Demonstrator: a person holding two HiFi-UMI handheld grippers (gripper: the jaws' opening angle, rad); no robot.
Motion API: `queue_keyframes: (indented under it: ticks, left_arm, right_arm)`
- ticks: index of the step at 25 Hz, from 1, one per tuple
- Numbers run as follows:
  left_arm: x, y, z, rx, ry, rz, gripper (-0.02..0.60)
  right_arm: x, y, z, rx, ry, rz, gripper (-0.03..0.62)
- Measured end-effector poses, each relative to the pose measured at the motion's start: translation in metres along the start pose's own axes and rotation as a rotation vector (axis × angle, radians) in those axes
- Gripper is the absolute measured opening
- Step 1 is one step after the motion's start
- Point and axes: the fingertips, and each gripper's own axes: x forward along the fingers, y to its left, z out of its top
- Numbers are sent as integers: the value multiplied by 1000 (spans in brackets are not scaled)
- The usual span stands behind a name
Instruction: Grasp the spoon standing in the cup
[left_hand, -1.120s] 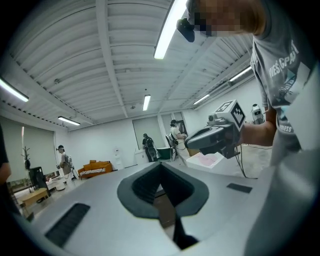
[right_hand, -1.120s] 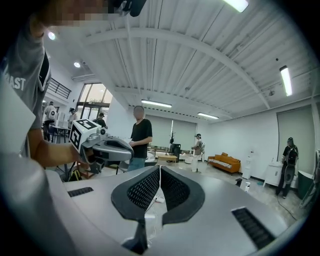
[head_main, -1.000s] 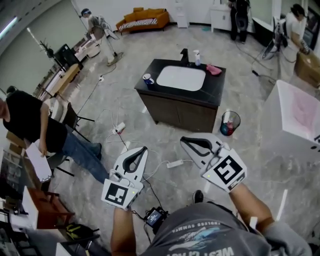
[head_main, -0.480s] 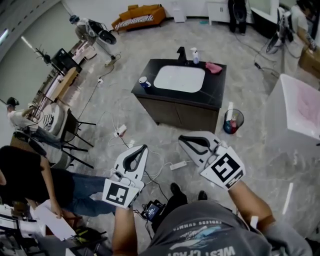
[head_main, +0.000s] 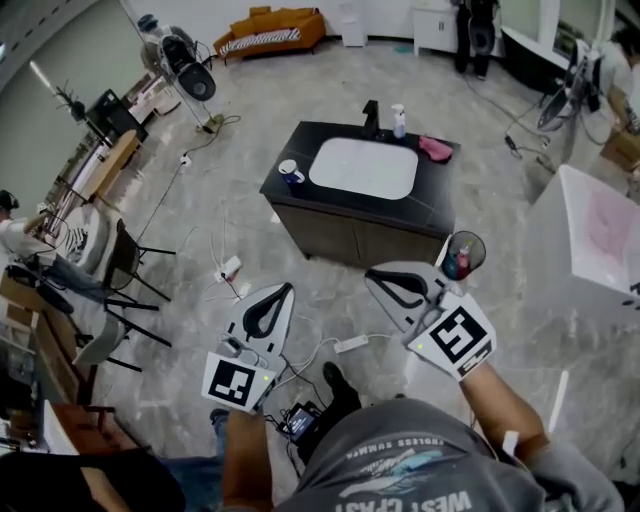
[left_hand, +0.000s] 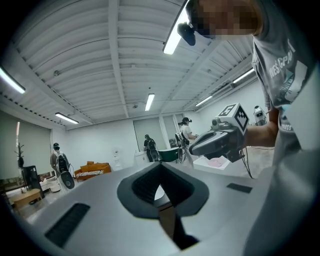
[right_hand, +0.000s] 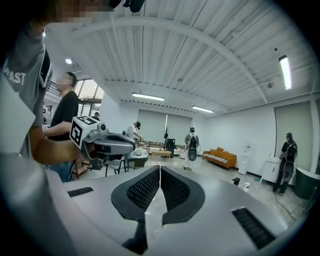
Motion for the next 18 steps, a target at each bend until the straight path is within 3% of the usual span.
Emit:
queue_keyframes:
  ticks: [10, 18]
  left_arm:
    - [12, 143, -29, -34, -23, -42, 2]
    - [19, 218, -53, -60, -64, -88, 2]
  right_arm:
    - [133, -17, 24, -4, 38, -62, 34]
    - [207, -24, 33, -22, 84, -108, 34]
